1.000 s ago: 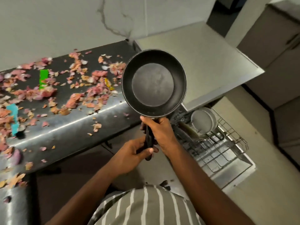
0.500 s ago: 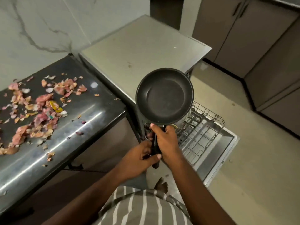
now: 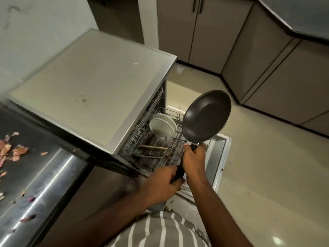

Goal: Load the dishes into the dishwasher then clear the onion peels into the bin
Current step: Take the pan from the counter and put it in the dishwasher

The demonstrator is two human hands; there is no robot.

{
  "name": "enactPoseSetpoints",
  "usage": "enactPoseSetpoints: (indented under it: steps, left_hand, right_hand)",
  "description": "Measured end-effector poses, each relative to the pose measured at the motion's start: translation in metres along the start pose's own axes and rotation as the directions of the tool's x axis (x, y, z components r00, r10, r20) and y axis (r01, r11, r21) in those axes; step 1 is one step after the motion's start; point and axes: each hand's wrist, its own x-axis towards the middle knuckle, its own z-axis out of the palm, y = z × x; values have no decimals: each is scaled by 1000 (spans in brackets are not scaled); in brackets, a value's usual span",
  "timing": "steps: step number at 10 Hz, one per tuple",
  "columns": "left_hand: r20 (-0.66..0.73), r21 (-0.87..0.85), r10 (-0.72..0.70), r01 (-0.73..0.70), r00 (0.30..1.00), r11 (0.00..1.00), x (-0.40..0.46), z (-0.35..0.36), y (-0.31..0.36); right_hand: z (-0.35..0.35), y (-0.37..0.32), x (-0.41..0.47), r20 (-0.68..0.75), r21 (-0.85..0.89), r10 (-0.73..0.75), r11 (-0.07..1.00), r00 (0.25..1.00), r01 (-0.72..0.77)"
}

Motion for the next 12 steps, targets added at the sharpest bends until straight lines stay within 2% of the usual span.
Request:
enactPoseSetpoints:
  steps: [1, 2, 3, 4, 5, 6, 7, 8, 9, 10, 11, 12]
  left_hand:
    - [60, 57, -48, 44, 997, 997, 34, -8, 5]
    - [142, 13, -76, 75, 987, 997, 61, -16, 2]
    - [306, -261, -109, 194, 946, 946, 84, -18, -7]
    - [487, -479, -86, 348, 869, 806, 107, -14, -24]
    - [603, -422, -61, 383, 795, 822, 124, -9, -46]
    - [508, -291, -188, 372, 841, 881, 136, 11, -68]
    - [418, -268, -273, 405, 866, 874, 161, 38, -80]
    - [340, -358, -380, 492, 860, 794, 184, 64, -90]
    - [336, -422, -445, 555, 830, 717, 198, 98, -110]
    - [342, -416, -465, 576, 816, 704, 213, 119, -133]
    - [382, -371, -442, 573, 812, 731, 230, 133, -149]
    - [383, -313, -446, 568, 809, 761, 244, 141, -161]
  right_hand:
    - [-3, -3, 18, -5, 186, 97, 978, 995, -94]
    - [-12, 2, 33, 37, 399, 179, 899, 983, -179]
    - [-29, 14, 48, 122, 434, 241, 859, 963, -270]
    - [-35, 39, 68, 187, 492, 341, 779, 921, -388]
    - [-22, 62, 80, 270, 589, 427, 635, 863, -499]
    - [-5, 84, 102, 188, 622, 463, 626, 866, -470]
    - [0, 117, 126, -3, 500, 476, 762, 879, -411]
    - [2, 158, 150, -118, 293, 490, 848, 864, -441]
    - [-1, 197, 165, -183, 81, 400, 917, 898, -391]
    - [-9, 216, 178, -205, 23, 417, 906, 886, -422]
    - [-17, 236, 194, -156, 97, 511, 859, 845, -502]
    - [-24, 252, 203, -189, 99, 553, 833, 812, -544]
